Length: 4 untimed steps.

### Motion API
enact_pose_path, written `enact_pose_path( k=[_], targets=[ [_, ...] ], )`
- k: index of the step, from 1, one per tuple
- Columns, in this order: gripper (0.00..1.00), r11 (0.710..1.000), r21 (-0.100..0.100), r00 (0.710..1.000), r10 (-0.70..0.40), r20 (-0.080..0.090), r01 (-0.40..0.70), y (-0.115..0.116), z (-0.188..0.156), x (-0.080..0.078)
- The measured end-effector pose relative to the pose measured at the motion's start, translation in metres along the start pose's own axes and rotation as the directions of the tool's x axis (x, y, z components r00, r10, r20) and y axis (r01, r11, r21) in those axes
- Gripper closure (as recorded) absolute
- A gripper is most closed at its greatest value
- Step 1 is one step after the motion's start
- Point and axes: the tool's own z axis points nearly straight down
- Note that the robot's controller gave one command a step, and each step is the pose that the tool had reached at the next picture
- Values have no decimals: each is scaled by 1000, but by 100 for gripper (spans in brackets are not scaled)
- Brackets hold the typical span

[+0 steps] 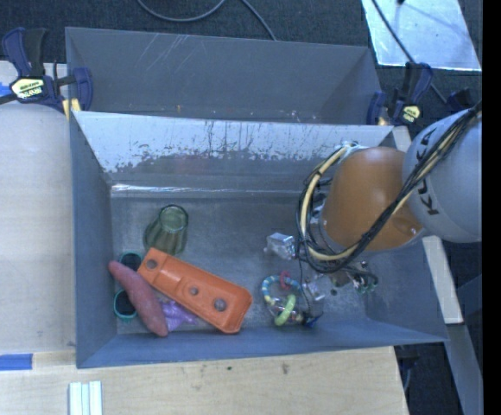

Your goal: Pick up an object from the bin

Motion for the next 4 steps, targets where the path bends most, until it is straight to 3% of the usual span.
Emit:
enact_pose_path(
  k=[1,2,3,4],
  targets=[
    [0,1000,0,1000,0,0,0,0,0,0],
    [100,1000,-1,1000,-1,-2,1,1,1,1],
    [100,1000,-1,1000,-1,-2,1,1,1,1],
    [100,1000,-5,1000,-20,-9,20,-4,-44,-1]
  ],
)
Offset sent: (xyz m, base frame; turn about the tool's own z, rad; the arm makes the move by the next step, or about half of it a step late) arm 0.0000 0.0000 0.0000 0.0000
